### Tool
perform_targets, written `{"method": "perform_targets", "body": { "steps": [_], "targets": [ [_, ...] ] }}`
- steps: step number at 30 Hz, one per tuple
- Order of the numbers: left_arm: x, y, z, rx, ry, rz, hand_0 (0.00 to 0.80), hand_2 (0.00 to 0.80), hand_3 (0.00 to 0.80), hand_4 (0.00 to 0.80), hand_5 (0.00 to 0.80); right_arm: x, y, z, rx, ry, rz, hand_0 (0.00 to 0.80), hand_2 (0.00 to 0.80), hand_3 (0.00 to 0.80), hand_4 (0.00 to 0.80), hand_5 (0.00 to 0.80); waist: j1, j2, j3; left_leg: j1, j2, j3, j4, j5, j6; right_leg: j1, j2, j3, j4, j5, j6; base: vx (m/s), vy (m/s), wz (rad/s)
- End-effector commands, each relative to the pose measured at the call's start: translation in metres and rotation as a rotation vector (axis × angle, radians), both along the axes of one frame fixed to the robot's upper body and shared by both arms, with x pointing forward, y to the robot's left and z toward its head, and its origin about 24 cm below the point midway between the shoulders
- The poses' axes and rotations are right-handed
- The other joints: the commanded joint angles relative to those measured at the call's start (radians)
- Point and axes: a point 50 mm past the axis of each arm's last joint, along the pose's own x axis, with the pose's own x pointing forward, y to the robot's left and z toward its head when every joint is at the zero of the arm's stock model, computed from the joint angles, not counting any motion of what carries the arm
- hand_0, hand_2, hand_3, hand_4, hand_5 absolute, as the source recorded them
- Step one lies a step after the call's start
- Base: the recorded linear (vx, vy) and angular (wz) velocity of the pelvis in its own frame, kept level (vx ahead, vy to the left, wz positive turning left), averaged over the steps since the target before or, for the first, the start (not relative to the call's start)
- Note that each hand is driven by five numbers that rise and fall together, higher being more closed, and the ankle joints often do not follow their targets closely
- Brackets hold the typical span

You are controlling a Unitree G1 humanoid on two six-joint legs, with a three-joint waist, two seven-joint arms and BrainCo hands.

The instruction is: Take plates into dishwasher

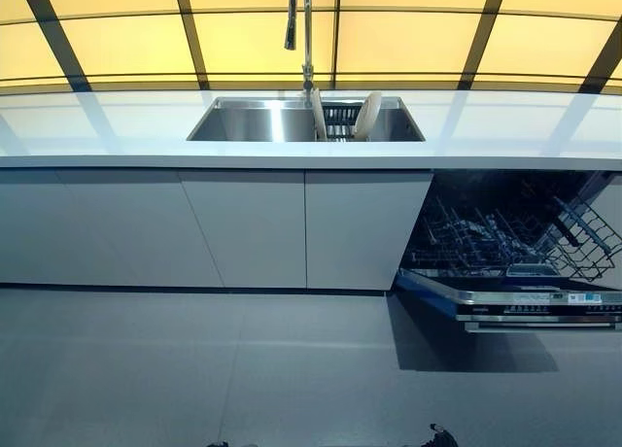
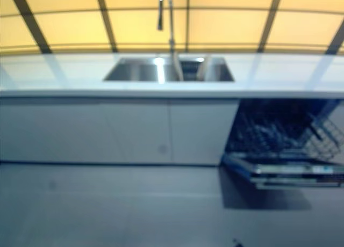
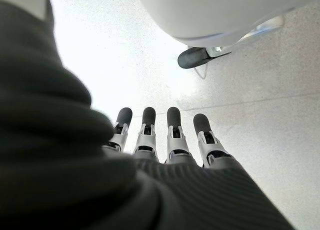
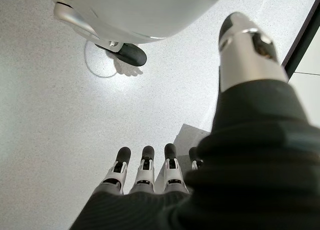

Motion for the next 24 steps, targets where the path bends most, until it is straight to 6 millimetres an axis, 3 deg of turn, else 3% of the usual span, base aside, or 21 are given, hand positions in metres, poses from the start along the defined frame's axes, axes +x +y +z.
{"method": "perform_targets", "body": {
  "steps": [1, 18, 24],
  "targets": [
    [0.0218, -0.0181, 0.0014, -0.042, -0.069, 0.009, 0.000, 0.000, 0.000, 0.000, 0.000, 0.0324, 0.0072, 0.0065, 0.002, -0.083, 0.056, 0.000, 0.000, 0.000, 0.000, 0.000, -0.032, -0.027, 0.047, -0.015, -0.116, 0.003, 0.016, -0.030, 0.112, 0.040, 0.040, -0.027, 0.028, -0.056, 0.007, 0.000, 0.000, 0.00],
    [0.0193, -0.0175, 0.0007, -0.043, -0.043, 0.027, 0.000, 0.000, 0.000, 0.000, 0.000, 0.0386, 0.0079, 0.0097, -0.041, -0.139, 0.088, 0.000, 0.000, 0.000, 0.000, 0.000, -0.036, -0.025, 0.046, -0.014, -0.115, 0.003, 0.013, -0.028, 0.110, 0.041, 0.040, -0.025, 0.024, -0.054, 0.007, 0.000, 0.000, 0.00],
    [0.0191, -0.0154, 0.0010, -0.042, -0.033, 0.011, 0.000, 0.000, 0.000, 0.000, 0.000, 0.0388, 0.0119, 0.0085, 0.043, -0.126, 0.080, 0.000, 0.000, 0.000, 0.000, 0.000, -0.033, -0.028, 0.047, -0.019, -0.113, 0.005, 0.015, -0.026, 0.108, 0.039, 0.042, -0.026, 0.025, -0.054, 0.007, 0.000, 0.000, 0.00]
  ]
}}
